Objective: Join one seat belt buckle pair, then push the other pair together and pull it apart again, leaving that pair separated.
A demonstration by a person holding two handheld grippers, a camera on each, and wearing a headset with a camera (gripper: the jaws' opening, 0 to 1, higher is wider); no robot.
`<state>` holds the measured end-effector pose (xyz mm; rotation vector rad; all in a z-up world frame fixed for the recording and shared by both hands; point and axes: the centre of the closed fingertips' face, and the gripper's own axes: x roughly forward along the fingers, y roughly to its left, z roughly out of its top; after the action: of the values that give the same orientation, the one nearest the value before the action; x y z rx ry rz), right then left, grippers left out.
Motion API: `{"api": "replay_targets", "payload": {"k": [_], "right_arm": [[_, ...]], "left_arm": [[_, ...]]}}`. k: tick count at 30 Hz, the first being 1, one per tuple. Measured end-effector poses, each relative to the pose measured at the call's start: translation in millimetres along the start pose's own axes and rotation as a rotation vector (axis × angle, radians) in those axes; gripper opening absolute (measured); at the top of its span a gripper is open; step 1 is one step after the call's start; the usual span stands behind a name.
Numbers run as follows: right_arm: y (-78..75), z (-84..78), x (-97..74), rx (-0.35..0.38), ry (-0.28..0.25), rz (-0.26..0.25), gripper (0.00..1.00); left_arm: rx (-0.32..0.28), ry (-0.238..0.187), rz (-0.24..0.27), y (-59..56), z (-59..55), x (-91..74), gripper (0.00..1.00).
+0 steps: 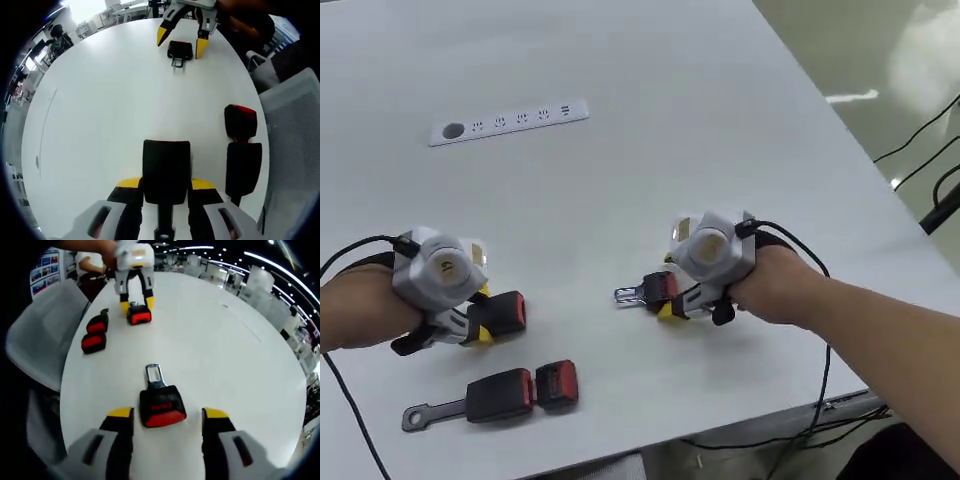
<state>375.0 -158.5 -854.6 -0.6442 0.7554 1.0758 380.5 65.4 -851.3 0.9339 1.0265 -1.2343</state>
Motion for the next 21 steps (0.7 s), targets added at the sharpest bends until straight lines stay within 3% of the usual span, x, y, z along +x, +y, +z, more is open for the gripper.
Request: {"api": "replay_targets", "payload": {"k": [3, 6, 8, 10, 12, 15, 17, 21], "right_arm": [[1.6, -3.6, -9.4, 0.057, -0.032, -0.028, 0.59], [4.7, -12.1, -22.4, 0.151, -0.067, -0.046, 0.58], [5.5, -19.5, -33.2, 0.167, -0.087, -0.077, 0.6], [10.3, -25.6, -43.2, 0.195, -0.109, -0.097, 0.64], [20.2, -29.4, -53.2, 0.211, -0.126, -0.1, 0.67], [33.5, -29.8, -64.4, 0.217, -0.143, -0.106, 0.7], [41.3, -25.3, -69.1, 0.223, -0.172, -0.102, 0.73], [54.3, -12.3, -78.5, 0.219, -0.223, -0.113, 0.81]], "left_arm": [[-0.019, -0.045, 0.062, 8.1, -0.1, -2.9, 0.44], [-0.038, -0.045, 0.057, 0.7, -7.2, -6.0, 0.53], [-0.023, -0.071, 0.09, -1.0, -8.4, -12.1, 0.54], [-0.068, -0.1, 0.119, -4.3, -11.1, -21.2, 0.57], [-0.089, -0.16, 0.161, -7.2, -12.1, -34.4, 0.61], [-0.155, -0.214, 0.188, -19.0, -23.0, -52.6, 0.65], [-0.192, -0.228, 0.201, -27.0, -33.5, -62.4, 0.68], [-0.284, -0.27, 0.247, -45.4, -59.8, -85.6, 0.81]]}}
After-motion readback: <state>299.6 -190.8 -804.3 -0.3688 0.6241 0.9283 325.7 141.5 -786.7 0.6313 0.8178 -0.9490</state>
